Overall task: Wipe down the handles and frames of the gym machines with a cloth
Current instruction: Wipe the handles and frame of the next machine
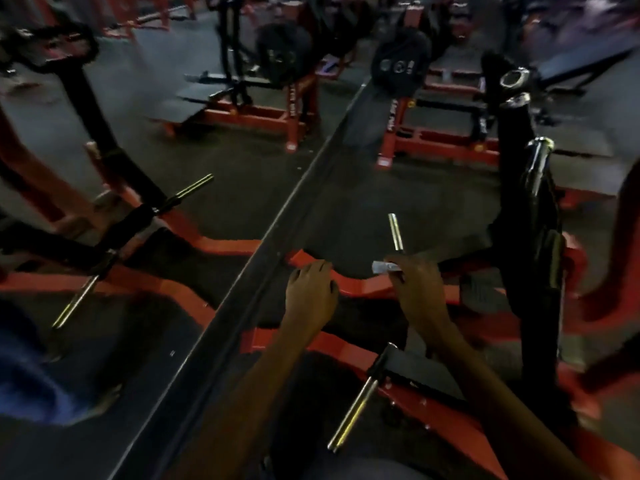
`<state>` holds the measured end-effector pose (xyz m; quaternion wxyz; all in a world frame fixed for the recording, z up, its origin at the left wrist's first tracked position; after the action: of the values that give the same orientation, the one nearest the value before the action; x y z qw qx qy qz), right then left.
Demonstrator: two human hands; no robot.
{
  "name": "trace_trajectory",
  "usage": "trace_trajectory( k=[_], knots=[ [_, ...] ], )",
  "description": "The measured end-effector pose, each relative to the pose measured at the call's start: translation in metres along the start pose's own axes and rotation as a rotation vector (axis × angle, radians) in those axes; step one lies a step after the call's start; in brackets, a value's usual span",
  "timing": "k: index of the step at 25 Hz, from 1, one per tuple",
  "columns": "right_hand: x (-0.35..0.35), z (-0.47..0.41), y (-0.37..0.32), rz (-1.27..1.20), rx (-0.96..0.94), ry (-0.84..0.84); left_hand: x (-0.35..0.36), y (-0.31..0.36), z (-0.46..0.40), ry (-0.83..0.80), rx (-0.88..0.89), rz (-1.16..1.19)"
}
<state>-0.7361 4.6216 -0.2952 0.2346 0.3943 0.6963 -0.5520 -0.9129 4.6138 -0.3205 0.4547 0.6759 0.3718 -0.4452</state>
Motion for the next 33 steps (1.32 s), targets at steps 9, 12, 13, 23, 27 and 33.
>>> trace_trajectory(
  k=[9, 12, 13, 23, 27, 33],
  knots=[
    [-0.017, 0.009, -0.015, 0.27, 0.442, 0.231, 0.001, -0.017, -0.084, -0.072, 0.499, 0.158],
    [-0.021, 0.002, 0.0, 0.295, 0.582, 0.284, 0.01, 0.005, -0.123, -0.089, 0.672, 0.161],
    [-0.025, -0.001, 0.005, 0.296, 0.617, 0.325, 0.014, 0.013, -0.137, -0.085, 0.723, 0.17],
    [-0.066, -0.054, 0.012, 0.262, 0.779, 0.616, -0.014, 0.145, -0.249, 0.008, 1.208, 0.474],
    [-0.084, -0.058, 0.015, 0.286, 0.851, 0.702, -0.042, 0.209, -0.264, 0.04, 1.497, 0.605],
    [-0.083, -0.04, 0.024, 0.316, 1.018, 0.818, -0.042, 0.268, -0.243, 0.058, 1.989, 0.703]
  ],
)
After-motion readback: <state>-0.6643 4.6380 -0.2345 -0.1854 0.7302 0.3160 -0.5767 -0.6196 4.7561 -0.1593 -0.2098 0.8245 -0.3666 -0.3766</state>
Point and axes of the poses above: each hand's wrist, its own z-axis away from the middle knuckle, its own x-axis out of the palm, y = z × x, the point moved 7 cm from there along -z, towards the middle knuckle, and after that the axes turned 12 degrees about x, right-handed, at the moved point
